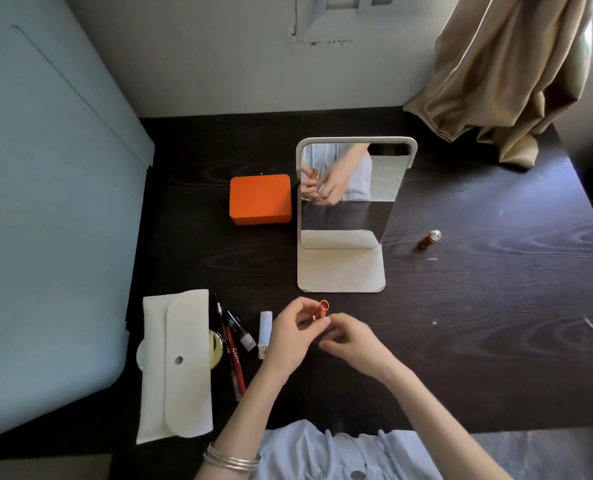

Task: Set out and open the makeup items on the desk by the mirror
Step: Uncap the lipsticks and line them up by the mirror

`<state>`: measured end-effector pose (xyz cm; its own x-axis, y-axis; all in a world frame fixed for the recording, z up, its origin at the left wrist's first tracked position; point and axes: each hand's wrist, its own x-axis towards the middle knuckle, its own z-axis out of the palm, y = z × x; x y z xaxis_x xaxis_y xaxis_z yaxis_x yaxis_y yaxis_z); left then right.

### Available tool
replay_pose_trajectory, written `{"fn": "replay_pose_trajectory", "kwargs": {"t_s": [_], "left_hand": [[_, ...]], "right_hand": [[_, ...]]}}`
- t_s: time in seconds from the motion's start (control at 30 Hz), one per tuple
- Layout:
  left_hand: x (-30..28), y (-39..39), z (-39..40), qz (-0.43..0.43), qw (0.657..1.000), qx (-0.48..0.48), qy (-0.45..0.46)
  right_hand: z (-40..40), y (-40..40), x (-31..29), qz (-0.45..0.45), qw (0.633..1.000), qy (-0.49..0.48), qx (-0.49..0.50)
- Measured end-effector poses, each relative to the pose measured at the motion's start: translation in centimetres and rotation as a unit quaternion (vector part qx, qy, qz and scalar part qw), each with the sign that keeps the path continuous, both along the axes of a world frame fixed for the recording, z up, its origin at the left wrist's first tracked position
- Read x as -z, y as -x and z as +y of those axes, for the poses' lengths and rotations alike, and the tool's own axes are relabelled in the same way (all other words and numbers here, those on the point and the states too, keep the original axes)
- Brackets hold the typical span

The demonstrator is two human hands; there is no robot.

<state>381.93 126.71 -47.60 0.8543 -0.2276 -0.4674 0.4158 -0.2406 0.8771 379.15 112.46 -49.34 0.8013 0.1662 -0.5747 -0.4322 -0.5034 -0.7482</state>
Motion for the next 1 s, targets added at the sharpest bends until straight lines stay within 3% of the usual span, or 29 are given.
{"fn": "replay_pose_trajectory", "kwargs": {"t_s": [0.43,0.77,0.9,1.0], "left_hand": [[-1.3,0.8,0.0,-0.008,1.000,0.000,-0.016],[-2.2,1.2,-0.2,-0.018,0.998,-0.008,-0.063],[-2.6,0.7,0.3,0.010,0.998,0.027,-0.046],[-3.1,0.5,0.7,0.037,0.998,0.057,0.000]], "right_hand": [[0.5,0.0,-1.2,-0.070,0.993,-0.089,0.038],[0.8,1.4,-0.5,-0.093,0.988,-0.051,0.111],[0.5,1.6,-0.9,-0.064,0.988,-0.129,0.049],[0.4,2.0,-1.6,-0.014,0.978,-0.198,0.059]]}}
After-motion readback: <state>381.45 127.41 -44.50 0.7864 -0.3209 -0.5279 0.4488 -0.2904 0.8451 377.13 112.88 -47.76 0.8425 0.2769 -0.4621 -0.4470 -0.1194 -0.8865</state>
